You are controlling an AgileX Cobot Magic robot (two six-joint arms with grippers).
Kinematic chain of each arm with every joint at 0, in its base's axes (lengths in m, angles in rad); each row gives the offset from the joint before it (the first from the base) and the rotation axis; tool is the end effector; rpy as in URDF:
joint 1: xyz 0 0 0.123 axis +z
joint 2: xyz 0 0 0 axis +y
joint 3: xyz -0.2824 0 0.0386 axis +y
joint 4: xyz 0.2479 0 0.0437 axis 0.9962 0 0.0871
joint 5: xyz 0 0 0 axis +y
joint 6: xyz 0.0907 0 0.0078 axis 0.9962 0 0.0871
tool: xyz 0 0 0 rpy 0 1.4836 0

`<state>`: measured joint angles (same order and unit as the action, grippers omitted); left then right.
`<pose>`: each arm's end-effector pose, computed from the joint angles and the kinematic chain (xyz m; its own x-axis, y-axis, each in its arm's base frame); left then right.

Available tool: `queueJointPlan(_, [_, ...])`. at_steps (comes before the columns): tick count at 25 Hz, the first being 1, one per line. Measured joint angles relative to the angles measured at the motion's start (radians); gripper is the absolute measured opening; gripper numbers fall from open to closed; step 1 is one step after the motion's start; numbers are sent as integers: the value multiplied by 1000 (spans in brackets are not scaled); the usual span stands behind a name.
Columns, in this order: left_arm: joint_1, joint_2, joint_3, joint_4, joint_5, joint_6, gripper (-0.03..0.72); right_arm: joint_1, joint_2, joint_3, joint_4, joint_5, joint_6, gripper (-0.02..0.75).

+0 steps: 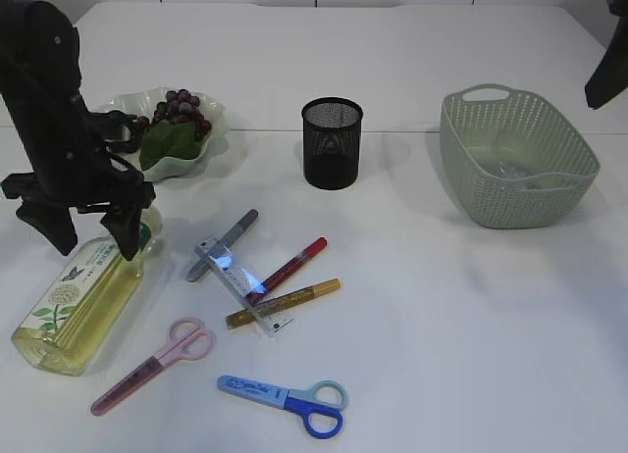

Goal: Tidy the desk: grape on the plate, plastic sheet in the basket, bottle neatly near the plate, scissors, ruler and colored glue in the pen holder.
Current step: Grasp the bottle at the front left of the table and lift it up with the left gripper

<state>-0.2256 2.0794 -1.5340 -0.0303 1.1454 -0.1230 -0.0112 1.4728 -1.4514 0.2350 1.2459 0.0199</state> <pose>0.3920 -0.0925 0.1687 -0.9953 0.0899 0.0361 0.0891 0.9958 -0.0229 0.2942 0.0168 0.3644 -0.9242 0.1040 -0.3674 0.0140 0.9707 0.2397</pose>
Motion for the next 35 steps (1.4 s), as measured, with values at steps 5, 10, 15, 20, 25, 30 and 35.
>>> queueJointPlan(5, [0, 0, 0, 2, -26, 0, 586, 0, 0, 0, 0, 0, 0, 483])
queueJointPlan(10, [0, 4, -2, 2, -30, 0, 585, 0, 0, 0, 0, 0, -4, 482])
queueJointPlan(15, [0, 34, -2, 2, -30, 0, 585, 0, 0, 0, 0, 0, -6, 479])
queueJointPlan(20, [0, 75, -4, 2, -32, 0, 585, 0, 0, 0, 0, 0, -6, 479])
queueJointPlan(25, [0, 90, -9, 0, -34, 0, 586, 0, -2, 0, 0, 0, -6, 478])
queueJointPlan(30, [0, 92, -9, -4, -33, 0, 574, 0, -2, 0, 0, 0, -8, 478])
queueJointPlan(35, [0, 92, -11, -8, -33, 0, 459, 0, -2, 0, 0, 0, -8, 478])
